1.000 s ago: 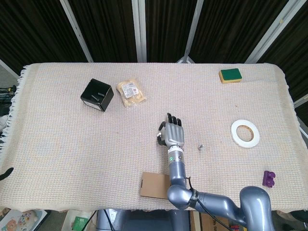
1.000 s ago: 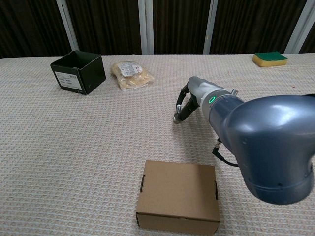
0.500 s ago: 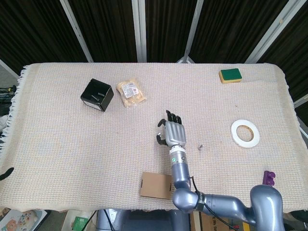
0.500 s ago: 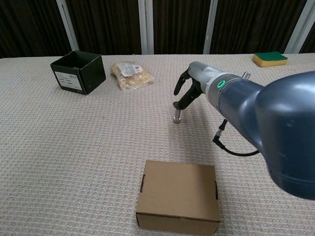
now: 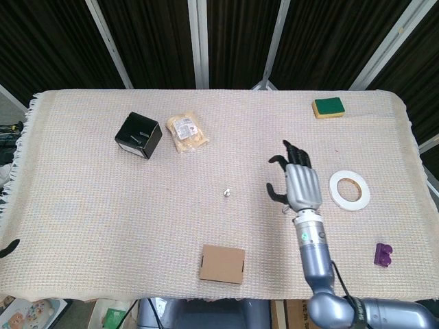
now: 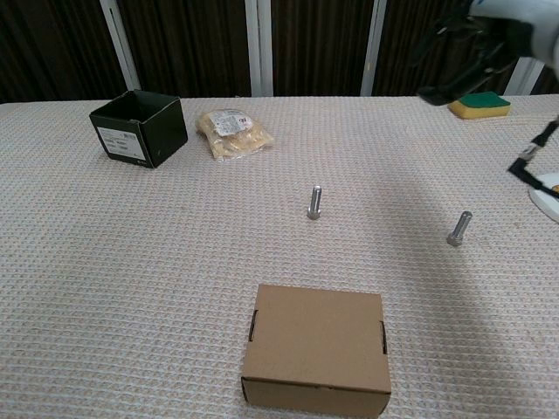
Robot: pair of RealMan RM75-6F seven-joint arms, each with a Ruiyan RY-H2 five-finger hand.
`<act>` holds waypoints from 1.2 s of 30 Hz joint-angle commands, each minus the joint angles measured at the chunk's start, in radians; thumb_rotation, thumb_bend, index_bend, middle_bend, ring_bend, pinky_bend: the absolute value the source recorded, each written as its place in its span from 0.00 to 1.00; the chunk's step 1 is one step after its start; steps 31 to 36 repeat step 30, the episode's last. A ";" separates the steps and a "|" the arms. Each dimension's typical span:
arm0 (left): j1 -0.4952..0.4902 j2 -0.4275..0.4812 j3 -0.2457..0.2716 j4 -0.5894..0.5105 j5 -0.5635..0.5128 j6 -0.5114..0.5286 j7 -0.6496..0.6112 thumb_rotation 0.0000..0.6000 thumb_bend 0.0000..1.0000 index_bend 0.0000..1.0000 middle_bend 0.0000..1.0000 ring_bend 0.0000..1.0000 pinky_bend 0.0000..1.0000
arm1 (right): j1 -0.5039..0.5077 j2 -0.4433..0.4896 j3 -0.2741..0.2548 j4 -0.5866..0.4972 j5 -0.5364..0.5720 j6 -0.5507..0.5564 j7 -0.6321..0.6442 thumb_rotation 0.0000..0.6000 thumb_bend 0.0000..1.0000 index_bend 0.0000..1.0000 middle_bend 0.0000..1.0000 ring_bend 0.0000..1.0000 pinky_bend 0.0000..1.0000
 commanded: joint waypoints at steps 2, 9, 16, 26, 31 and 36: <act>0.001 0.000 0.005 0.000 0.011 0.001 0.004 1.00 0.15 0.18 0.14 0.00 0.05 | -0.336 0.311 -0.286 -0.063 -0.401 0.079 0.287 1.00 0.37 0.30 0.00 0.00 0.00; 0.003 -0.005 0.007 -0.005 0.013 0.007 0.019 1.00 0.15 0.18 0.14 0.00 0.05 | -0.462 0.412 -0.434 0.076 -0.625 0.075 0.540 1.00 0.37 0.22 0.00 0.00 0.00; 0.004 -0.011 0.010 -0.011 0.015 0.009 0.042 1.00 0.15 0.18 0.14 0.00 0.05 | -0.535 0.396 -0.514 0.253 -0.792 0.135 0.594 1.00 0.37 0.17 0.00 0.00 0.00; -0.002 -0.024 0.018 -0.014 0.027 0.003 0.088 1.00 0.15 0.18 0.14 0.00 0.05 | -0.568 0.368 -0.495 0.305 -0.838 0.195 0.567 1.00 0.35 0.12 0.00 0.00 0.00; -0.003 -0.028 0.018 -0.014 0.033 0.006 0.091 1.00 0.15 0.18 0.14 0.00 0.05 | -0.569 0.368 -0.493 0.313 -0.843 0.184 0.584 1.00 0.35 0.12 0.00 0.00 0.00; -0.003 -0.028 0.018 -0.014 0.033 0.006 0.091 1.00 0.15 0.18 0.14 0.00 0.05 | -0.569 0.368 -0.493 0.313 -0.843 0.184 0.584 1.00 0.35 0.12 0.00 0.00 0.00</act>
